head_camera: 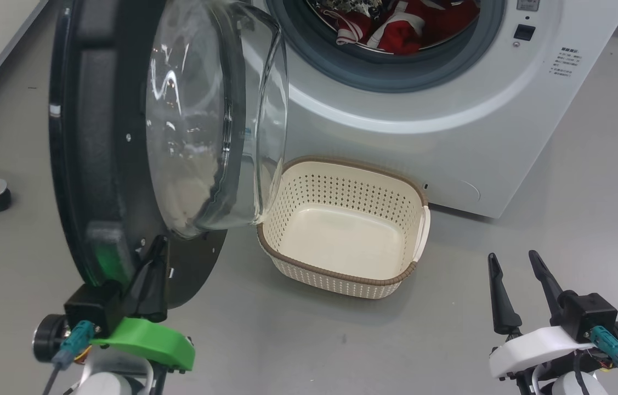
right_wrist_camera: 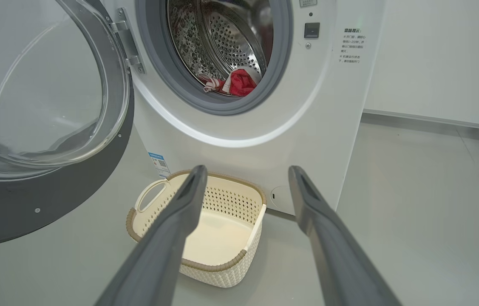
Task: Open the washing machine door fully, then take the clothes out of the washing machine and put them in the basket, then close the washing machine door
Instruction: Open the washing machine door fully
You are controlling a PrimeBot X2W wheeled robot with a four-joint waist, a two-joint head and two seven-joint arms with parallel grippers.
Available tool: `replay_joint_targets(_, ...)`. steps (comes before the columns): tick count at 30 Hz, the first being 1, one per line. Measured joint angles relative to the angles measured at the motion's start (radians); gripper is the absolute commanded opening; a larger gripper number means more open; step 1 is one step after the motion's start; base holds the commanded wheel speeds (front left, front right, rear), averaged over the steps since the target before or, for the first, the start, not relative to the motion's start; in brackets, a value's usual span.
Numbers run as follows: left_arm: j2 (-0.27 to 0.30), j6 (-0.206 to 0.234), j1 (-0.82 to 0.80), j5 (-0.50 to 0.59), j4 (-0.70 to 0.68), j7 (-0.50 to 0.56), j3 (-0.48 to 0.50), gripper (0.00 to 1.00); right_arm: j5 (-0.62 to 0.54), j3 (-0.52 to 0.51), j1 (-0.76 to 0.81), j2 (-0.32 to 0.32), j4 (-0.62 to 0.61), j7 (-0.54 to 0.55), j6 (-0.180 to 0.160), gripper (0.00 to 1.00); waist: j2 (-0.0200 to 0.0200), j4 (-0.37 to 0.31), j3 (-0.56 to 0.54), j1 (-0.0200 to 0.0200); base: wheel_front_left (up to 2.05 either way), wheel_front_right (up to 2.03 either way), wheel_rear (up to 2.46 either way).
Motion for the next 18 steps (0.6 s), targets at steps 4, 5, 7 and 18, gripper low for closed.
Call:
replay_joint_targets(4,0.012,0.013,-0.002,-0.021,0.023,-0.016,0.057,0.00,0.000,0.002,-0.001,0.001,-0.001,0.000,0.001,1.00,0.0000,-0.004,0.007,0.0000,0.00,0.00,0.00)
replay_joint_targets(5,0.016,0.014,-0.005,-0.026,0.033,-0.021,0.072,0.00,0.000,0.000,-0.002,0.001,-0.001,0.000,0.001,1.00,0.0000,-0.005,0.009,0.0000,0.00,0.00,0.00)
replay_joint_targets(7,0.024,0.016,-0.013,-0.034,0.053,-0.024,0.097,0.00,0.000,-0.002,-0.004,0.001,-0.001,0.000,0.001,1.00,0.0000,-0.007,0.013,0.0000,0.00,0.00,0.00)
replay_joint_targets(18,0.066,0.029,-0.086,-0.058,0.145,-0.067,0.218,0.00,0.000,-0.007,-0.018,0.001,-0.001,0.000,0.001,1.00,0.0000,-0.014,0.030,0.0000,0.00,0.00,0.00)
